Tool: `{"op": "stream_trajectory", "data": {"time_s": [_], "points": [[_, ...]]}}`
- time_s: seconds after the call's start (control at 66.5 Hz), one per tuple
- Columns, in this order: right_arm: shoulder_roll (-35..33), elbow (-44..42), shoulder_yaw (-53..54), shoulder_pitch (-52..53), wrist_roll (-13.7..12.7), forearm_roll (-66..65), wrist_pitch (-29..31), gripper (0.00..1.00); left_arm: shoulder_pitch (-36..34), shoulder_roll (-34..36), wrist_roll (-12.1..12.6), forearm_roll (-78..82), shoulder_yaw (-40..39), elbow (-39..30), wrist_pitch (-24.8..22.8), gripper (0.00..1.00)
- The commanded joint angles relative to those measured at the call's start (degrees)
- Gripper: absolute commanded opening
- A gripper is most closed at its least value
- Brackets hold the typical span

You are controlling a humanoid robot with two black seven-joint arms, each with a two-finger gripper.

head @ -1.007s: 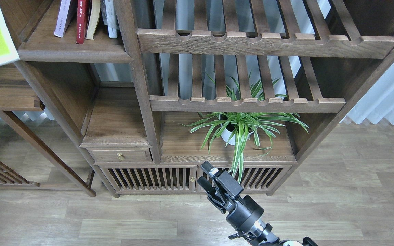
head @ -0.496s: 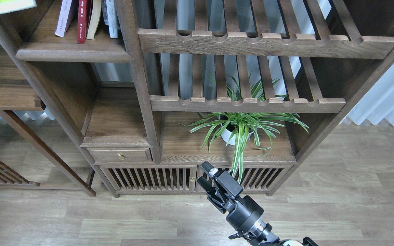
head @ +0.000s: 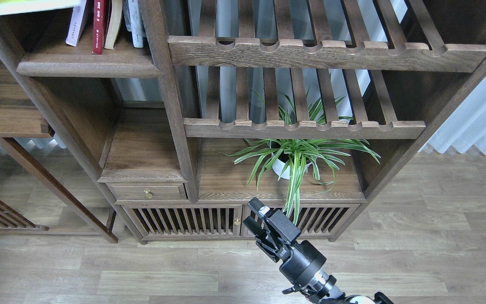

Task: Organize books on shelf

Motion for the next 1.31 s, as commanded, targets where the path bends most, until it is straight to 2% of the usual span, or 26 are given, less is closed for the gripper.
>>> {"op": "stream_trajectory", "data": {"time_s": [0.0, 0.195, 0.556, 0.721, 0.872, 1.067, 1.292], "points": [[0.00, 0.00, -0.01, 0.00, 0.00, 0.01, -0.01, 1.00, -2.13, -0.92, 0.88, 1.81, -0.19, 2.49, 0.01, 0.02], [0.00, 0.00, -0.01, 0.00, 0.00, 0.01, 0.08, 1.00, -5.29, -6.46, 0.97, 8.67, -2.12, 8.03, 0.01, 0.02], [0.00, 0.70, 1.05, 0.00, 0.00, 0.10, 0.17, 1.00, -5.47, -20.35, -0.35, 12.63, -6.78, 15.15, 0.01, 0.02], [0.00, 0.70, 1.14, 0.00, 0.00, 0.18, 0.26, 1.00, -5.47, -22.72, -2.37, 12.63, -8.01, 17.26, 0.01, 0.02], [0.00, 0.70, 1.14, 0.00, 0.00, 0.18, 0.26, 1.00, -5.38, -24.39, -6.58, 11.48, -8.80, 21.64, 0.01, 0.02], [0.00, 0.79, 1.14, 0.00, 0.00, 0.18, 0.26, 1.00, -5.03, -27.73, -7.99, 10.26, -10.56, 25.70, 0.01, 0.02], [0.00, 0.79, 1.14, 0.00, 0.00, 0.27, 0.35, 1.00, -3.89, -30.81, -10.19, 5.95, -9.95, 26.40, 0.01, 0.02]]}}
